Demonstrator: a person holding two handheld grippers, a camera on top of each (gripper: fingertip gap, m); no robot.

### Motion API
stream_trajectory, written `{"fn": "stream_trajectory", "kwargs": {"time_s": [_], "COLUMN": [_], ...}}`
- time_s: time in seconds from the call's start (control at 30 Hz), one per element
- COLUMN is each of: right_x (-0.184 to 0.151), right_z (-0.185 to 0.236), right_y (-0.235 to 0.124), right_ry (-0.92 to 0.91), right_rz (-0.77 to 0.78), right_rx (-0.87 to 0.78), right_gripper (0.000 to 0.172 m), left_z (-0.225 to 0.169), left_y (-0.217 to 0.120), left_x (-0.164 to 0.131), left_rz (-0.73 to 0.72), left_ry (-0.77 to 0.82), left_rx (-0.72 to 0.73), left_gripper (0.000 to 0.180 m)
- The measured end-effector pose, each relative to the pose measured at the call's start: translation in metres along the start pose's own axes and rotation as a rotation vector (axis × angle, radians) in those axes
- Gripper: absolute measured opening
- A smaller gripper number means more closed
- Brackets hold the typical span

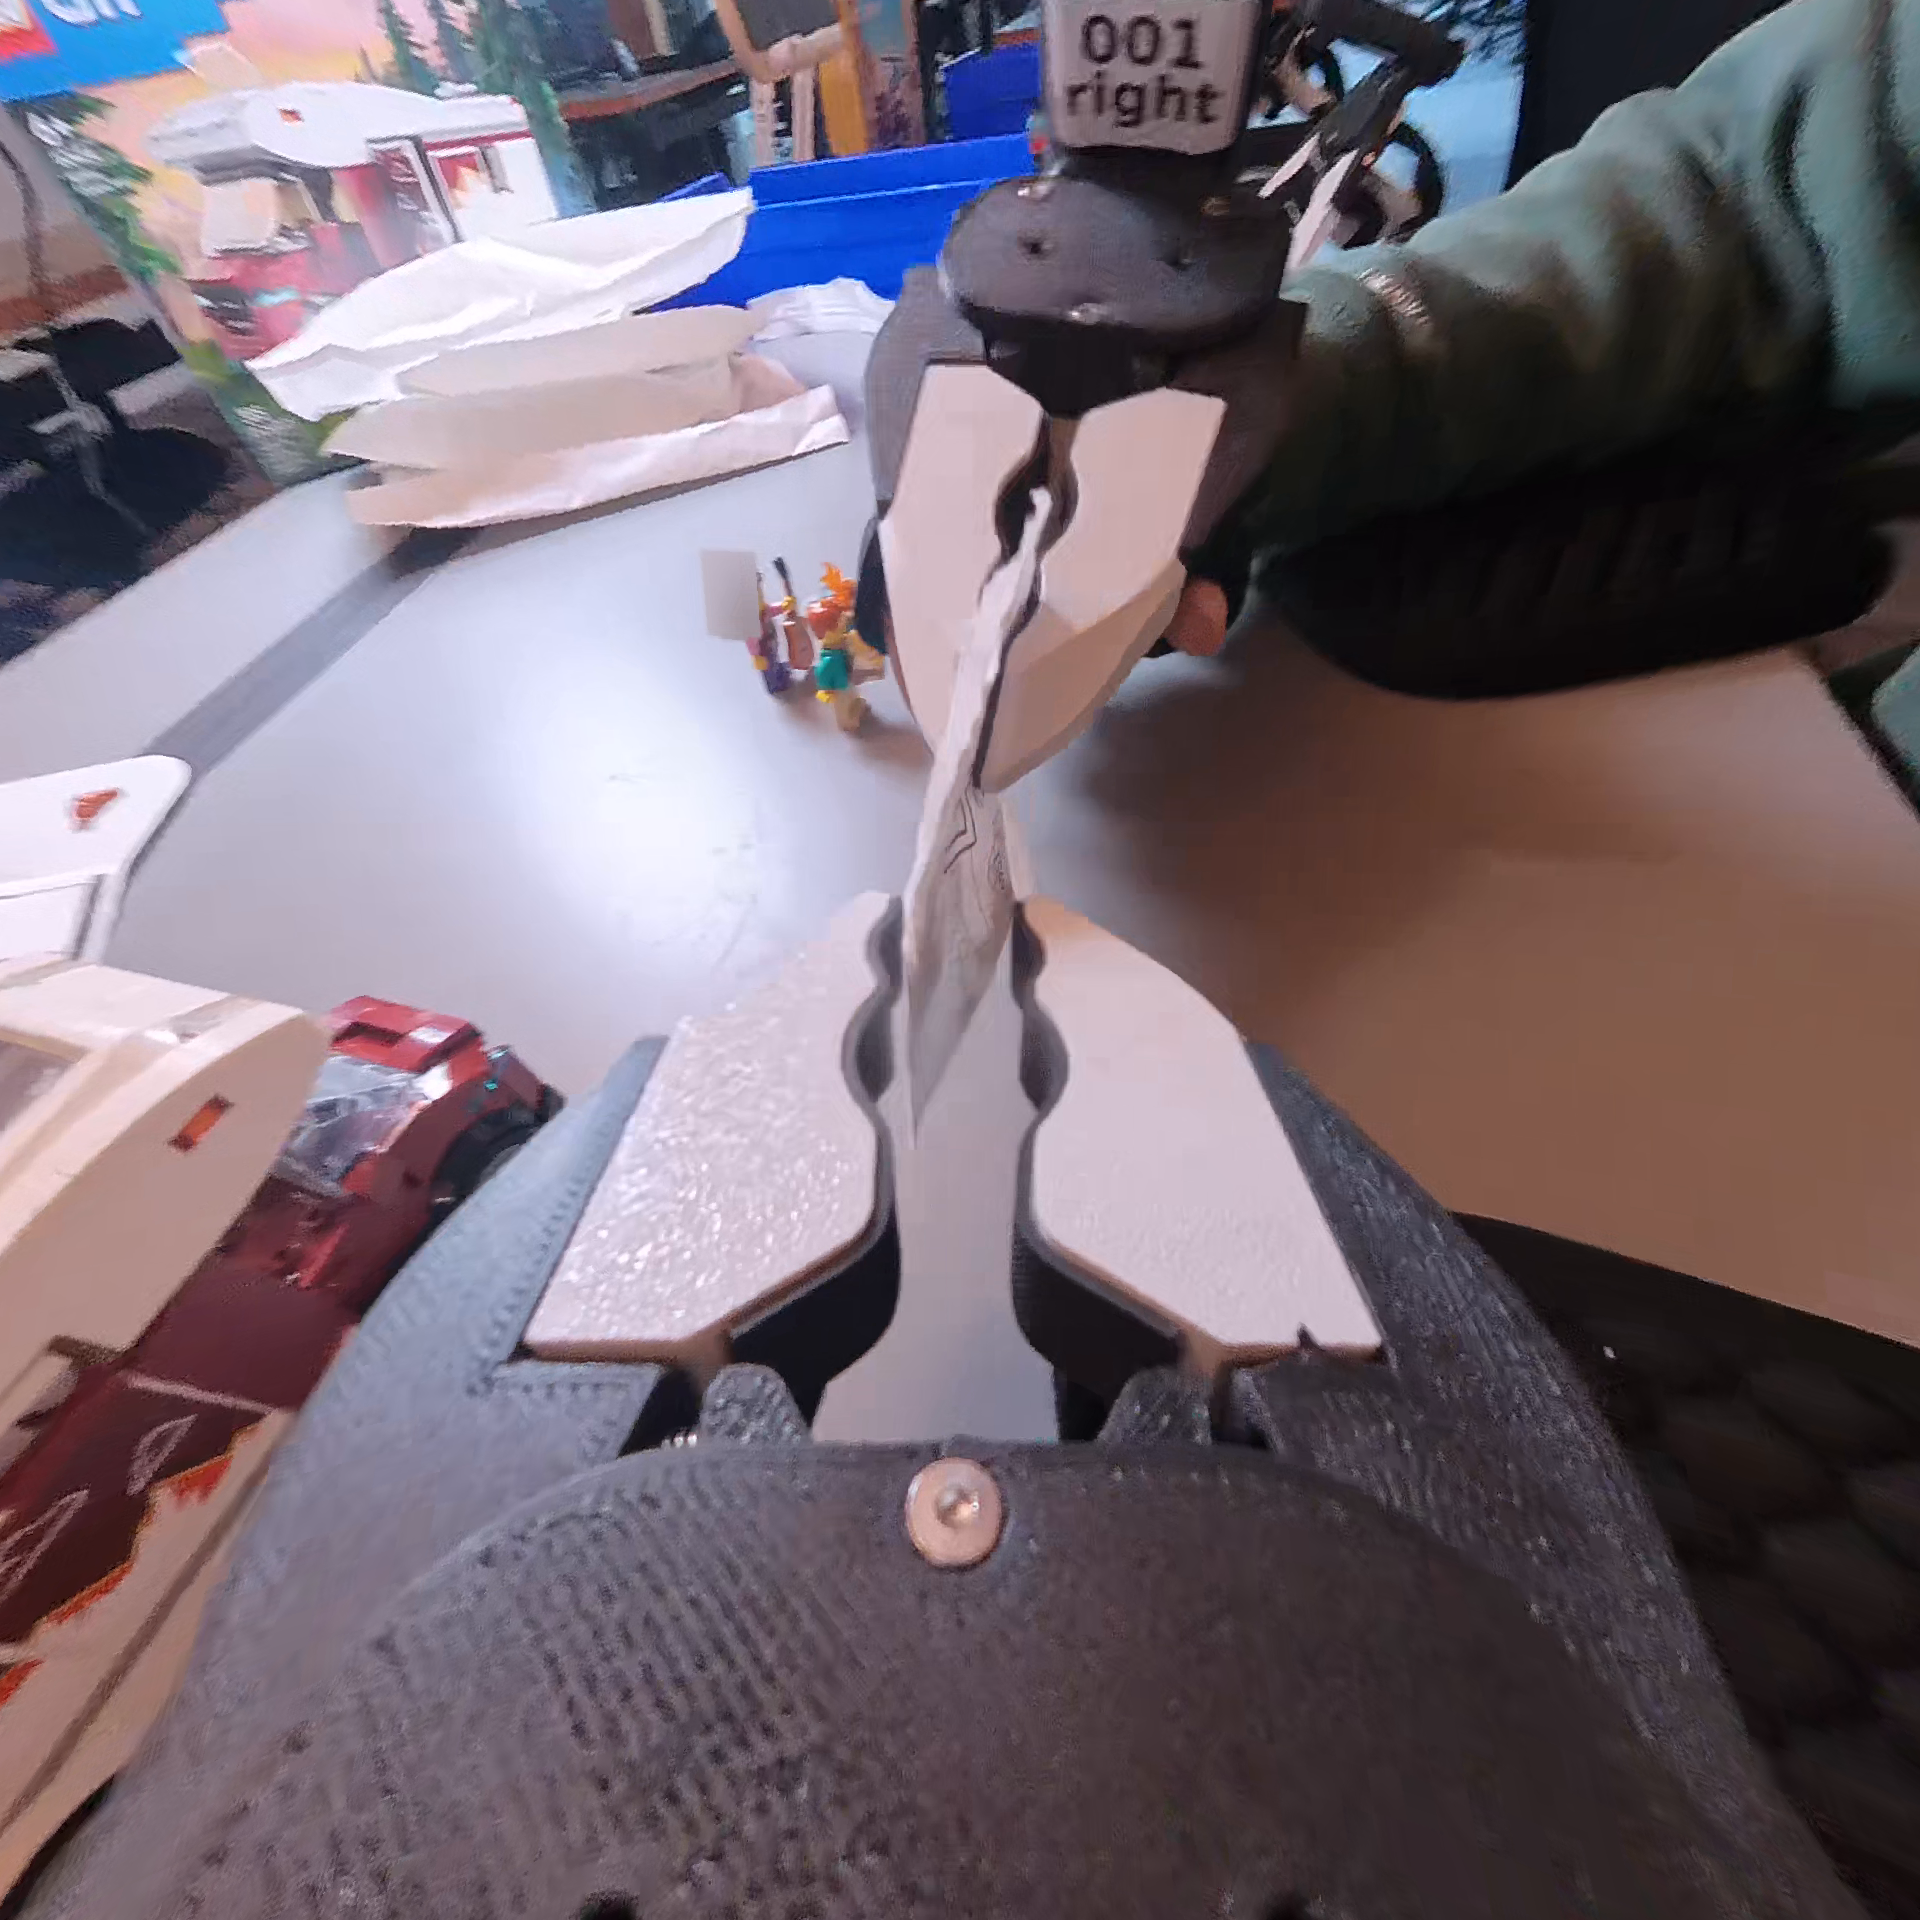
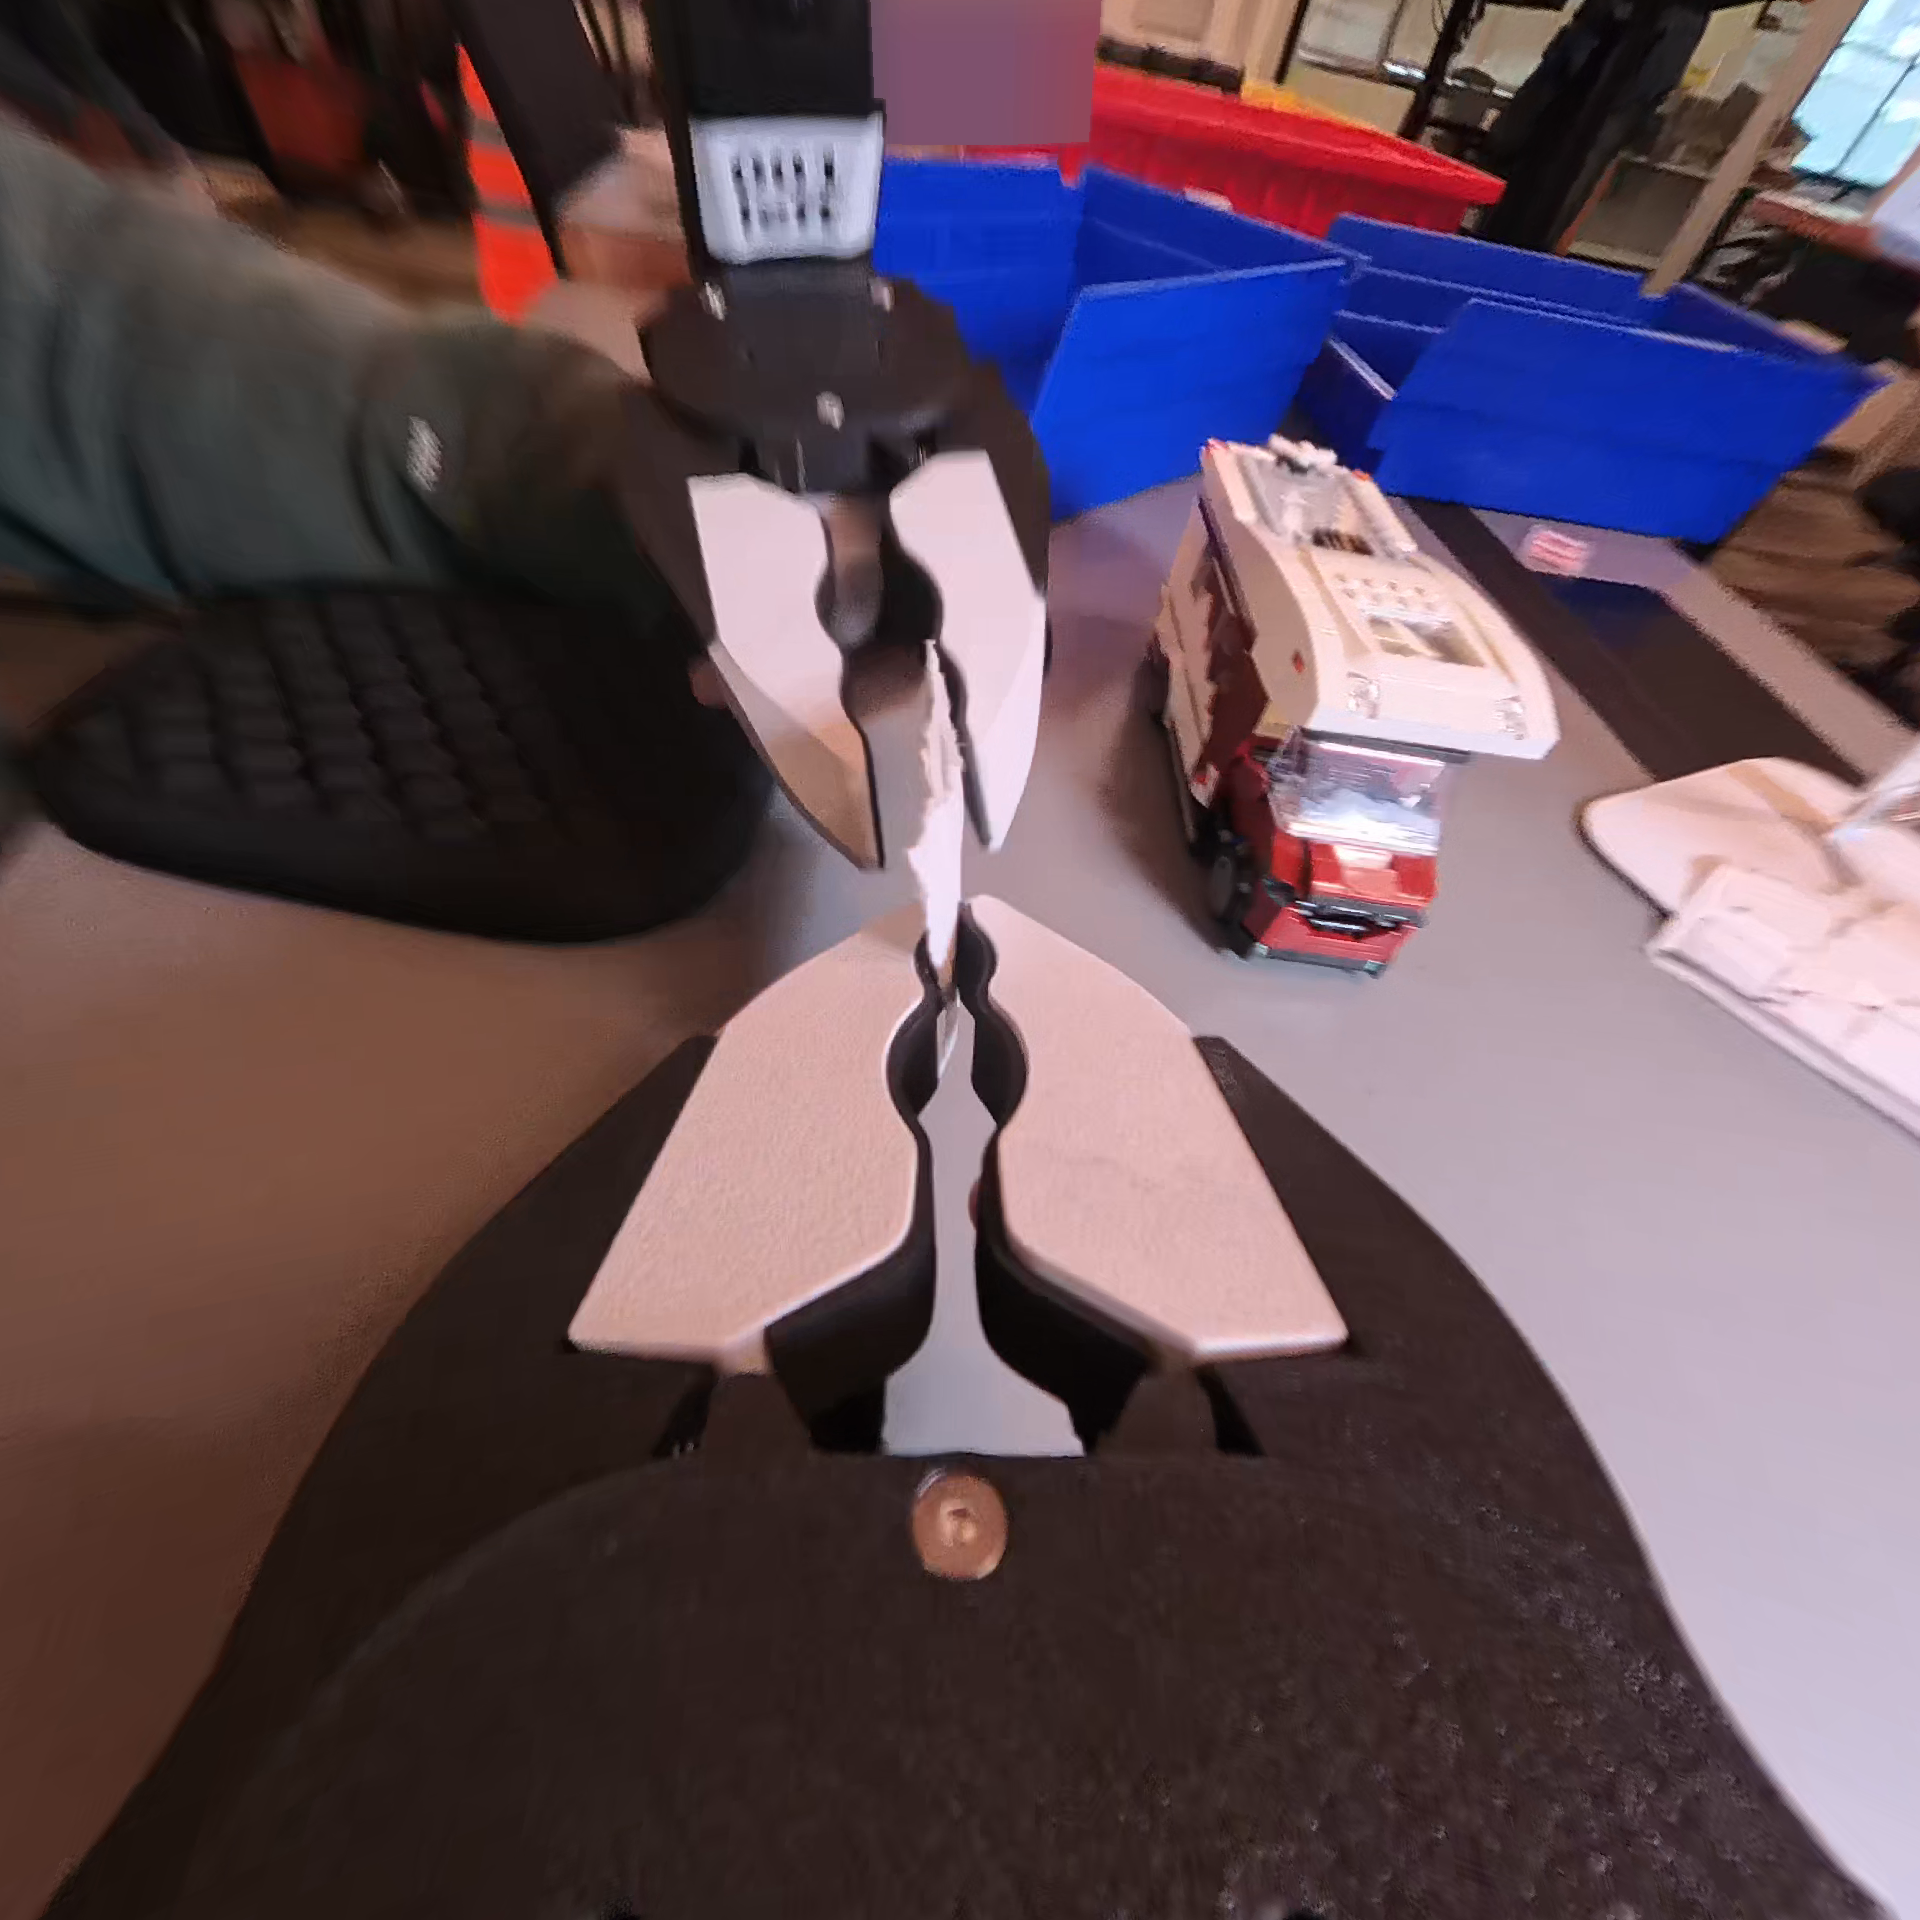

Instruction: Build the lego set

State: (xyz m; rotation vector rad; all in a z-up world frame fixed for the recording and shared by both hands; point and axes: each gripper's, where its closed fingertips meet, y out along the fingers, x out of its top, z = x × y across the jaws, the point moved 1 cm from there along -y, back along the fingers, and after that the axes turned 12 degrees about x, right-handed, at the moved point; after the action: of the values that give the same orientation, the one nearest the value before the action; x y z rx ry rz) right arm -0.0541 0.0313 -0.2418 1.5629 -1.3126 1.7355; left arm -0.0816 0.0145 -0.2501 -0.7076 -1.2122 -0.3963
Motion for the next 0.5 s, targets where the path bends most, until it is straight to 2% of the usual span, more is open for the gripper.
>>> {"fn": "stream_trajectory", "kwargs": {"time_s": [0.07,0.13,0.23,0.33,0.37,0.43,0.5], "right_x": [-0.009,-0.016,-0.023,-0.022,-0.020,-0.024,-0.029], "right_z": [0.000,0.005,0.010,0.017,0.021,0.024,0.023], "right_y": [0.003,0.009,0.013,0.013,0.013,0.014,0.016], "right_ry": [-0.115,-0.199,-0.275,-0.194,-0.176,-0.141,-0.024], "right_rz": [0.096,0.168,0.225,0.212,0.199,0.220,0.242], "right_rx": [-0.048,-0.054,-0.052,0.011,0.043,0.066,0.087], "right_gripper": [0.000,0.000,0.000,0.019,0.017,0.000,0.000], "left_z": [0.003,-0.003,-0.012,-0.015,-0.016,-0.018,-0.018], "left_y": [0.000,0.000,0.000,-0.001,-0.001,0.000,0.002], "left_x": [0.000,-0.003,-0.014,-0.021,-0.024,-0.028,-0.033], "left_rz": [0.008,0.025,0.108,0.174,0.198,0.232,0.291], "left_ry": [0.044,0.087,0.163,0.163,0.151,0.111,0.022], "left_rx": [0.041,0.019,-0.028,-0.049,-0.054,-0.077,-0.100], "left_gripper": [0.023,0.000,0.000,0.000,0.000,0.000,0.000]}}
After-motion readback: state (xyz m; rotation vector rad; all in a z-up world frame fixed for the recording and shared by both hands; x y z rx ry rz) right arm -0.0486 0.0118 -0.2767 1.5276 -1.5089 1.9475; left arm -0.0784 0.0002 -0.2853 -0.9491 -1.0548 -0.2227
